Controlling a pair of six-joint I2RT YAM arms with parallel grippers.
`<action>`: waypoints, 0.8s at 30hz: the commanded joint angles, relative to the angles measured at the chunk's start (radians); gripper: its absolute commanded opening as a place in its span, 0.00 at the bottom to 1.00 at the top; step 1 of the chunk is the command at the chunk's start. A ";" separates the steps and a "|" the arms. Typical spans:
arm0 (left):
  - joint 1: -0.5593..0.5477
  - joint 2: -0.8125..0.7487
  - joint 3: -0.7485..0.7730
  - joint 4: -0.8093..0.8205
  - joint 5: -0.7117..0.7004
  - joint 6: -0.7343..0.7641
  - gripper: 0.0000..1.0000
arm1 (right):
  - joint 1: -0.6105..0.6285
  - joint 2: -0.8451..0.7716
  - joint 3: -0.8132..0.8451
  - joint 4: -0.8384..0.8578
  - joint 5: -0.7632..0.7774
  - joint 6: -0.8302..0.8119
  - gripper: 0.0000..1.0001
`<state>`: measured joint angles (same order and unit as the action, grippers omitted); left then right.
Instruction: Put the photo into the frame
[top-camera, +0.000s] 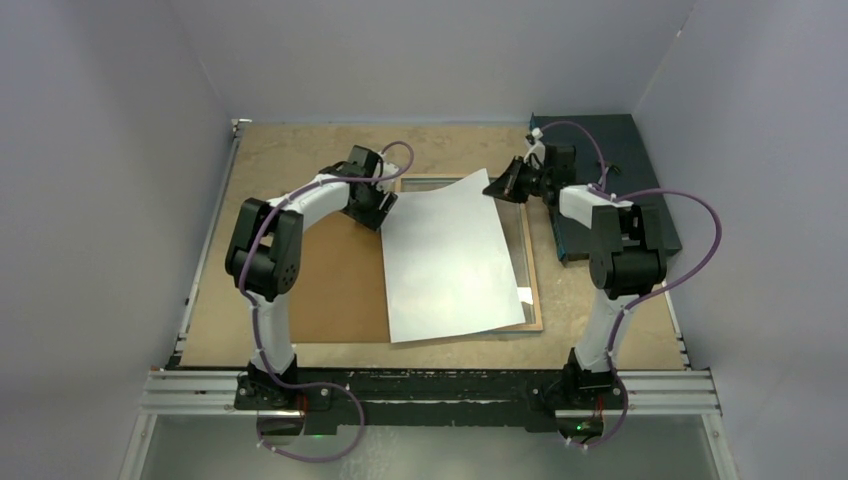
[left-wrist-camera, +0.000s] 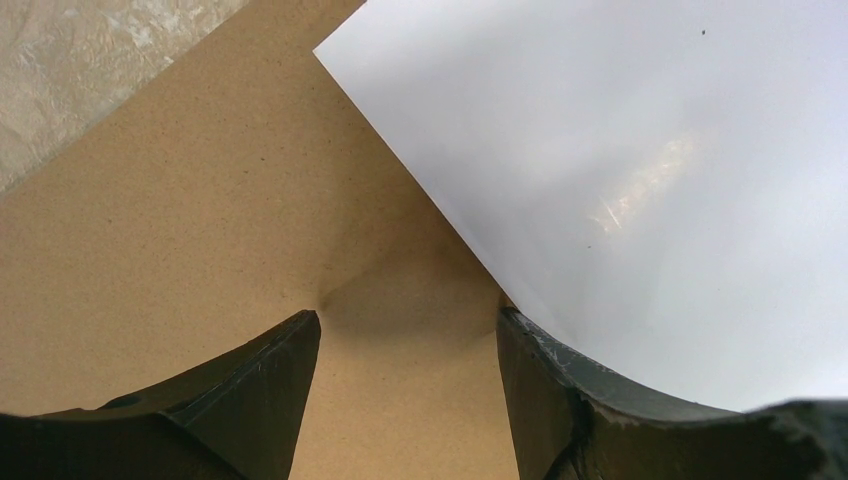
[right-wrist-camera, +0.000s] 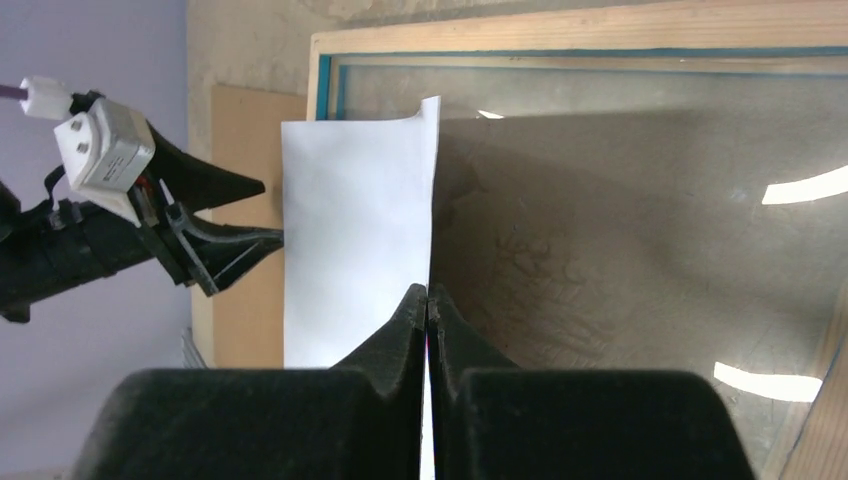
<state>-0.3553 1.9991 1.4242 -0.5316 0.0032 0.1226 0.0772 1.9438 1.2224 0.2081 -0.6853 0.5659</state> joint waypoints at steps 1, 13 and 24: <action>-0.010 -0.001 0.060 0.001 0.011 -0.011 0.64 | 0.001 -0.036 0.015 -0.030 0.075 -0.020 0.00; -0.008 -0.036 0.095 -0.043 0.010 -0.002 0.74 | -0.010 -0.099 0.067 -0.173 0.349 -0.128 0.00; -0.010 -0.040 0.089 -0.048 0.031 0.000 0.75 | -0.022 -0.118 0.140 -0.295 0.406 -0.246 0.00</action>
<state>-0.3607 1.9987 1.4853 -0.5732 0.0135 0.1230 0.0601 1.8755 1.3128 -0.0257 -0.3099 0.3920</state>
